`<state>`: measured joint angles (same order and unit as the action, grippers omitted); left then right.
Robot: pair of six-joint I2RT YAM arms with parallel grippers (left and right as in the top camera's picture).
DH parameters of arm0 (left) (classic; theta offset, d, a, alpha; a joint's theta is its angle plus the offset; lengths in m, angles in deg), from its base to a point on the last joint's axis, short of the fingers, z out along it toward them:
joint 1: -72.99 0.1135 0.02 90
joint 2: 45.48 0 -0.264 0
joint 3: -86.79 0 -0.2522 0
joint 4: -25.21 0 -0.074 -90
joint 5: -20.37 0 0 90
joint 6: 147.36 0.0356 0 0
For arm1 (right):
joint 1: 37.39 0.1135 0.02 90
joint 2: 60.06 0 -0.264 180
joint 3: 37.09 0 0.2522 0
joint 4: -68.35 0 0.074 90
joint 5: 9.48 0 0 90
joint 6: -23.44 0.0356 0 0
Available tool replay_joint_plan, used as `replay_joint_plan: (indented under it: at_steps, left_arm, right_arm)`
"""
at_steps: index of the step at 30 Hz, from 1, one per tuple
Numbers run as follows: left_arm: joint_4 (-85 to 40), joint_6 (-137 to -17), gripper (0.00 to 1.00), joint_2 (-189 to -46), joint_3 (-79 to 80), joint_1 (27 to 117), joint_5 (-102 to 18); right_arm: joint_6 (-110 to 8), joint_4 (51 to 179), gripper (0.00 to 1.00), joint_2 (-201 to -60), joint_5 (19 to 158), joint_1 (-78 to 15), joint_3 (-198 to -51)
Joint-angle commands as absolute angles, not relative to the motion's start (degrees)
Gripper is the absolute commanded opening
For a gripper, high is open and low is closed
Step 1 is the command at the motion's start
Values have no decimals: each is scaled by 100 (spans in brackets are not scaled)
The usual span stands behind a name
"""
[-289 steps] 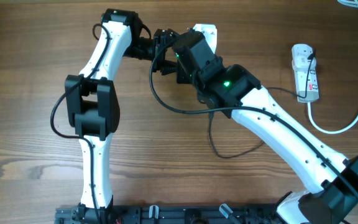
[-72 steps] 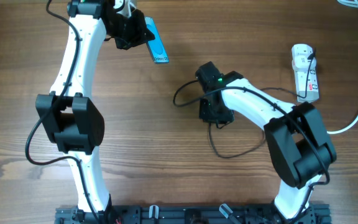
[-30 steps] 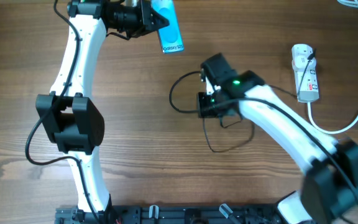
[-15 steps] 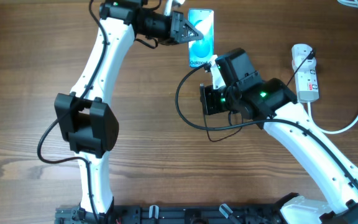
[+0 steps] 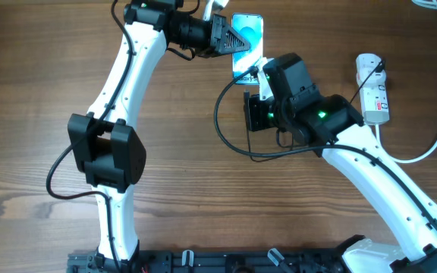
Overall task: Plug charger to phone and switch on socket
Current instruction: 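Lift the plug and bring it toward the phone's bottom port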
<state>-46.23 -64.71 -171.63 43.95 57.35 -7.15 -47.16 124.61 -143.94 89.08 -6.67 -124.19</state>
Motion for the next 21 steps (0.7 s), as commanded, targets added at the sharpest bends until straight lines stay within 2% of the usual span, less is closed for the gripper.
replay_joint_plan:
  at_steps: [1,6,21]
  left_arm:
    - [-4620,-6375,4,-17075,4491,5750,-466]
    - [-4577,-6351,4,-17075,4491,5750,150]
    - [-4408,-5947,4,-17075,4491,5925,34]
  right_arm:
    - [-4684,12424,4,-14320,8952,-665,-12563]
    - [-4642,12428,4,-14320,8915,-757,-12563]
    - [-4688,12430,4,-14309,9454,-785,-12592]
